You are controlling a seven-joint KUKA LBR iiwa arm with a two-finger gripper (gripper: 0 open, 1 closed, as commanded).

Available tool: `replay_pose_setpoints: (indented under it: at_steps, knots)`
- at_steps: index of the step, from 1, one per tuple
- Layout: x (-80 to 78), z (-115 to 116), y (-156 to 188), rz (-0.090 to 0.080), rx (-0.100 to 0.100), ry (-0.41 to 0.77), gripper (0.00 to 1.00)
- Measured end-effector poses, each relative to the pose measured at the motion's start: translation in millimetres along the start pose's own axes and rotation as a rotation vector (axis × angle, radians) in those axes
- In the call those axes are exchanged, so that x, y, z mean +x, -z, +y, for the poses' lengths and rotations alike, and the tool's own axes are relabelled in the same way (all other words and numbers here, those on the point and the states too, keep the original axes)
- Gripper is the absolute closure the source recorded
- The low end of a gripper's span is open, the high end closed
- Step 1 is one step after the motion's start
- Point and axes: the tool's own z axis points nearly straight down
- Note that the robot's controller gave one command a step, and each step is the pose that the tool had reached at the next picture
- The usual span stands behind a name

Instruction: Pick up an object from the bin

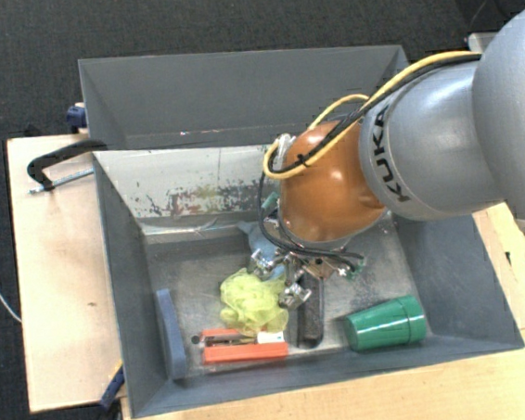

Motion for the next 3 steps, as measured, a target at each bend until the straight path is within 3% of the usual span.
replay_pose_setpoints:
  at_steps: [3]
  knots:
    - [-0.7,0.0,4.5,0.006,-0.003,-0.001,1.0]
